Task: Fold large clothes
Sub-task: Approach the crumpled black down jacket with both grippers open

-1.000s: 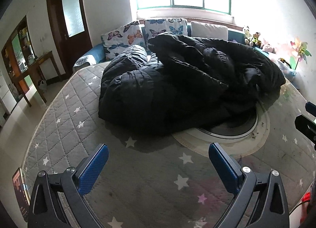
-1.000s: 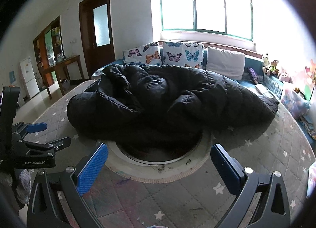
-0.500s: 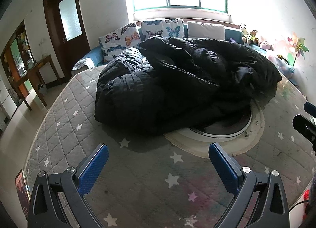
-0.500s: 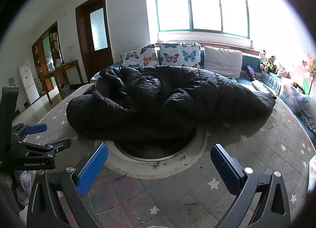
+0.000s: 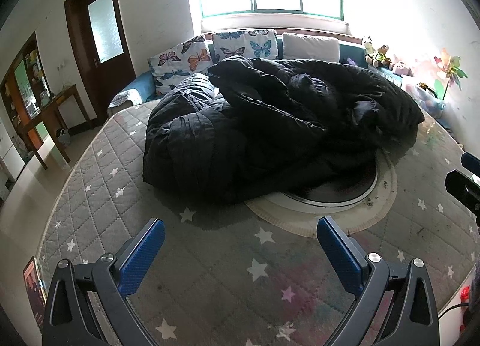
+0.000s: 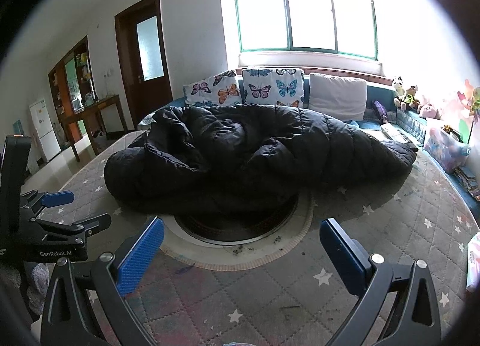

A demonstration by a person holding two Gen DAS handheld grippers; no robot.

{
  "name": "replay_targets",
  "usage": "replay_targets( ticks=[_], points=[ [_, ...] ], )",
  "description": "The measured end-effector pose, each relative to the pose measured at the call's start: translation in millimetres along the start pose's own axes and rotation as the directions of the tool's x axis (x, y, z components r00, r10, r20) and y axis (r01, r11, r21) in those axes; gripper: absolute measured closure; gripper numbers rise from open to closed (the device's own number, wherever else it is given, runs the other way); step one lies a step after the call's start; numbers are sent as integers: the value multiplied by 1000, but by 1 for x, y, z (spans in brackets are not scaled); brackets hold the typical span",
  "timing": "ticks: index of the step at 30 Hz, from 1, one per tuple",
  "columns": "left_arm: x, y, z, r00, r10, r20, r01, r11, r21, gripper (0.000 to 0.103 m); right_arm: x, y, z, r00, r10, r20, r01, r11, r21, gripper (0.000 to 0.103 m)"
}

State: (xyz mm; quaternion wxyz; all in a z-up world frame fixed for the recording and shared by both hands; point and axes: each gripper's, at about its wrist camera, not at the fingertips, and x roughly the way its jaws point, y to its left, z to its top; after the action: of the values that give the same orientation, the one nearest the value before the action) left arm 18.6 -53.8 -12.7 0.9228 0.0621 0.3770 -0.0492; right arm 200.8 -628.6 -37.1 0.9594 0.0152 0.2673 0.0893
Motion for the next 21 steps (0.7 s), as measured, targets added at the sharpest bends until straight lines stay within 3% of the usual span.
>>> replay_targets(
  ticks=[21],
  points=[
    [-1, 8, 3, 1000, 1, 4, -1, 1000, -11, 0, -3, 2, 2, 1000, -1, -2, 1, 1000, -3, 0]
  ],
)
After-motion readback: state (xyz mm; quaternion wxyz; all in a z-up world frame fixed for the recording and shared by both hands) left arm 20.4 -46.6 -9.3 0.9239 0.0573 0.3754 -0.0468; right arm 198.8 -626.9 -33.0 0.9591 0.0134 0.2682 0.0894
